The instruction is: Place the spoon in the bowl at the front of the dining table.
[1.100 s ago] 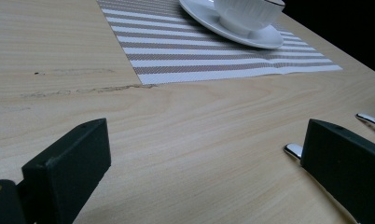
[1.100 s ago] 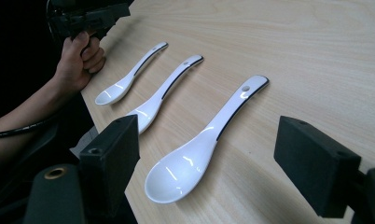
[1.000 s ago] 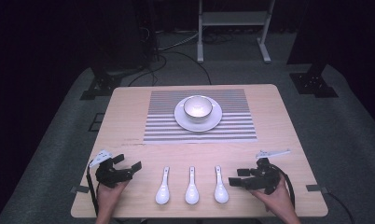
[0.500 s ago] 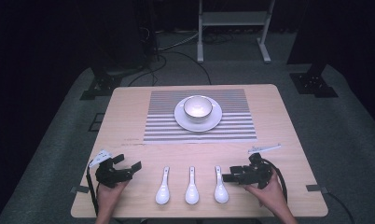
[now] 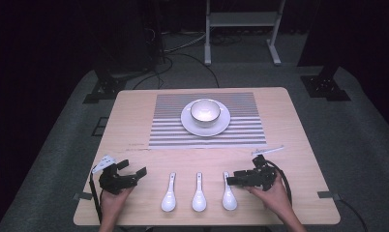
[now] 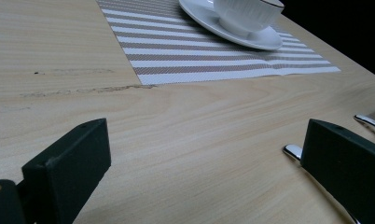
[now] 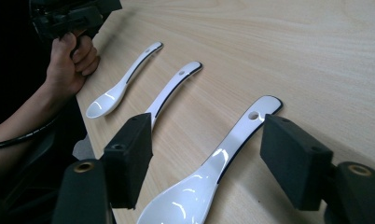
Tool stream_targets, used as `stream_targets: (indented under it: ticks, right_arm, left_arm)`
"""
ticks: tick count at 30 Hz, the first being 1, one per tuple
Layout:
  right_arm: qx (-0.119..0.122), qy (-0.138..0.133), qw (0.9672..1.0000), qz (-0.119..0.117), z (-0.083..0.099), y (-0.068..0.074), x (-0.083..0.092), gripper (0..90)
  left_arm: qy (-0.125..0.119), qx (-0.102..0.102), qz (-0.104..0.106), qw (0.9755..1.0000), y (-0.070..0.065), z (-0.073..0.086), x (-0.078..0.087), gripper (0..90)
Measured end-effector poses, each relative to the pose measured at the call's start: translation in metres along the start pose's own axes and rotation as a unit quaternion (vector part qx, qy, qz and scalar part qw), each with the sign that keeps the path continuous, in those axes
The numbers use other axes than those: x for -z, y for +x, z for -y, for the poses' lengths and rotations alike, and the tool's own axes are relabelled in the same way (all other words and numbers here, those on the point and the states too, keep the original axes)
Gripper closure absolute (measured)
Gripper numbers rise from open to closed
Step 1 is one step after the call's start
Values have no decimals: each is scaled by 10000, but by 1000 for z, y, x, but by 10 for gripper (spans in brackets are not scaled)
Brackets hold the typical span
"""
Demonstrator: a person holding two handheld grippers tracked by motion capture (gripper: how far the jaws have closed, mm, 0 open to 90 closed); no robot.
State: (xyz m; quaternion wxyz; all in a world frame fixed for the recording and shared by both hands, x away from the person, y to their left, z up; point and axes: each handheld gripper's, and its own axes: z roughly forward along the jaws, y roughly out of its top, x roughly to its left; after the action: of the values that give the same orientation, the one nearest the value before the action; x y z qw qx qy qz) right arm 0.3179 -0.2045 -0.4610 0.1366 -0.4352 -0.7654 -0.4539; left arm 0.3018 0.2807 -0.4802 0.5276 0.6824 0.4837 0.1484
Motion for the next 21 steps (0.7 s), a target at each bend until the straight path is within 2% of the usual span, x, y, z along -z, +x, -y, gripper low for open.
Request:
stream_targets:
  ticks: [15,21]
  right_arm:
    - [-179,218,9992,281,-7,-6,-14,442]
    - [-223,291,9988,311,-8,-6,-18,465]
  left_arm:
    - [-3,0,6,10000,0,0,0,3]
    - [-10,9,7,10000,0,0,0,3]
